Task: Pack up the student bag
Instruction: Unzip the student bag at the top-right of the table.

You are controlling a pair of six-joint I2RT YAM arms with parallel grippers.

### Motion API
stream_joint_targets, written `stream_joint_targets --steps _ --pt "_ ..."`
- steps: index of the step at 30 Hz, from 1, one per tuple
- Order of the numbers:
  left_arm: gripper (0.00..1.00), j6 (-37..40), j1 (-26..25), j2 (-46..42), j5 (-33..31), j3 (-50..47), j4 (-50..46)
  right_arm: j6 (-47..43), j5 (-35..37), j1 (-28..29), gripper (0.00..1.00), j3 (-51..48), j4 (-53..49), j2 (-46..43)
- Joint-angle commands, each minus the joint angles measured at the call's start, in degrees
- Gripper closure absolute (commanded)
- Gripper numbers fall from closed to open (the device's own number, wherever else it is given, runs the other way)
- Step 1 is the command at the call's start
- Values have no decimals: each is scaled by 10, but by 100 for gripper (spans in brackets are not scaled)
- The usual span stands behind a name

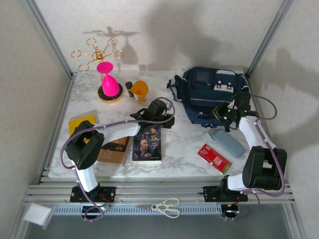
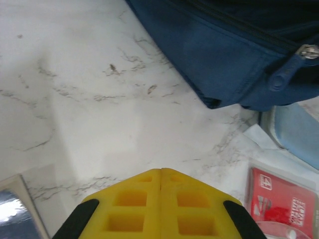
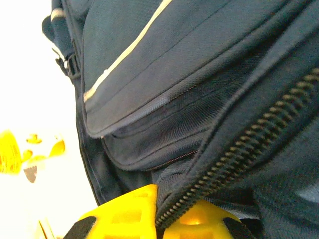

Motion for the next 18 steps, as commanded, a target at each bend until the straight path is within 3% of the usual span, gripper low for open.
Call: stream_joint_targets --steps 1,3,8,13,18 --pt "100 1 -7 11 34 41 23 -60 -38 7 100 35 -17 -3" --pt "84 48 -16 24 65 75 12 -73 -53 7 100 46 -26 -3" --pt "59 199 -20 51 140 144 -6 -76 -48 7 100 57 -35 -3" --pt "47 267 -22 112 153 235 -93 -67 -57 7 100 62 -28 -3" --pt "44 287 -24 144 147 278 -114 -68 -62 7 100 63 -29 -3"
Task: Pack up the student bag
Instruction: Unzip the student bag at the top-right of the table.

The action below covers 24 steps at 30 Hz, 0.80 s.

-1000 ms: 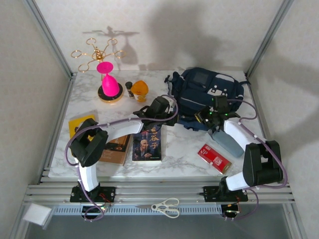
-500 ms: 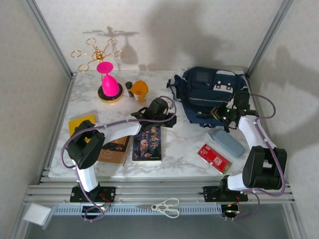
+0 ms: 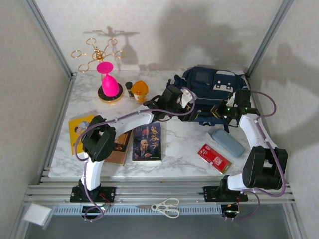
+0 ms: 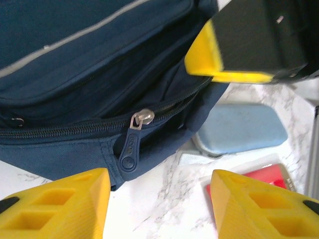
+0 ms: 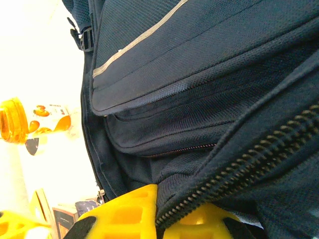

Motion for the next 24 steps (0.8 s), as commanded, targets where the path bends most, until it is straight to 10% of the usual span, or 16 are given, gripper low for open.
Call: stream_joint_targets --steps 1,11,24 --pt "43 43 -5 29 16 44 -51 -14 -34 3 100 29 9 -4" --pt "49 42 -13 101 -44 130 -89 -11 -42 3 100 26 17 -2" --pt "81 29 -13 144 -51 170 -78 -17 -39 3 100 27 17 4"
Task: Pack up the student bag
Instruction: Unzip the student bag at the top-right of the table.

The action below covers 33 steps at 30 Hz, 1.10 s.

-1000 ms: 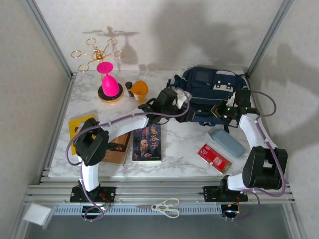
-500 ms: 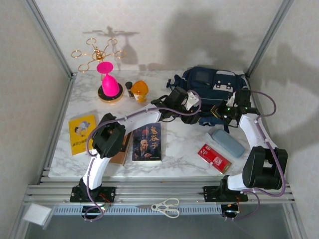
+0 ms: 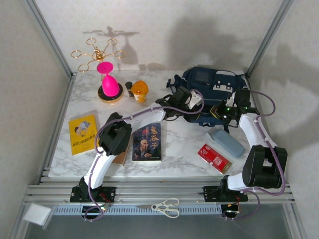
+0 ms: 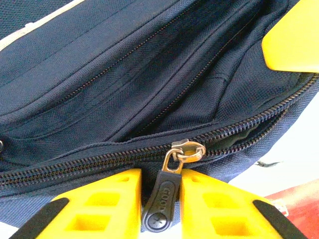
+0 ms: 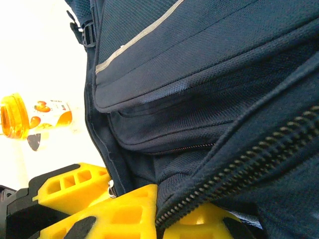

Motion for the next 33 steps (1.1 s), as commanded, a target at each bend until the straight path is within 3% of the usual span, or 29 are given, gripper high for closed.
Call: stream_joint_targets --steps 1,4,11,20,23,29,32,33 --pt "85 -4 -3 6 -17 17 3 -18 -25 4 100 30 17 -1" --pt "99 -7 2 -6 -21 2 2 -25 -13 3 100 39 12 3" --pt "100 -36 11 -82 -42 -113 48 -54 -2 29 100 70 11 36" --pt "100 -130 6 -219 -81 -294 99 -122 -7 129 100 163 -48 110" --pt "100 -165 -4 -254 -110 -325 108 -146 28 122 100 173 -83 110" --pt "100 -246 -41 -242 -97 -311 149 -140 48 42 100 168 -102 93" --pt "100 -261 -58 -201 -100 -271 156 -122 56 28 90 157 -96 79" --pt "100 -266 -61 -188 -106 -260 159 -110 47 28 82 147 -89 72"
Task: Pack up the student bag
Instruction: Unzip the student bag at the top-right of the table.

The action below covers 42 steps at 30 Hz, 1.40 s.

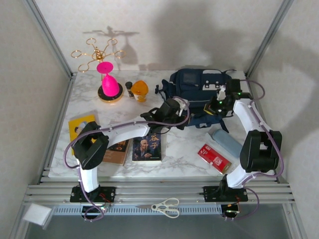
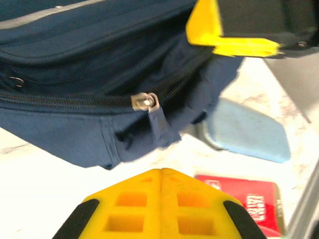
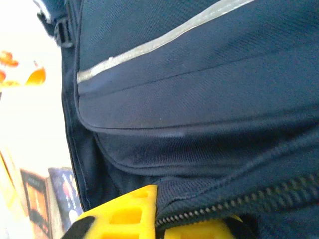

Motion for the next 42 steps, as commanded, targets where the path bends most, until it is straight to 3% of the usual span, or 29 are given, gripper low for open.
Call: stream_joint_targets --steps 1,10,15,25,30,33,39,42 --pt "100 -41 -15 37 5 39 15 14 11 -9 78 -10 56 -42" --pt "100 -24 -11 48 9 12 43 98 29 -4 52 -122 101 -102" --pt "100 -25 -10 46 1 -9 41 196 49 21 41 -190 144 -151" --pt "100 -52 -8 37 -32 -33 53 391 70 44 42 -286 327 -144" --pt "100 -56 -5 42 -29 -32 57 444 106 50 45 -290 340 -128" --pt "100 -72 0 43 -25 -28 64 460 108 52 48 -290 362 -105" --pt "89 -105 2 48 -19 -25 80 467 120 64 54 -270 367 -60" --pt "85 -119 2 53 -27 -18 76 461 139 69 63 -259 356 -51"
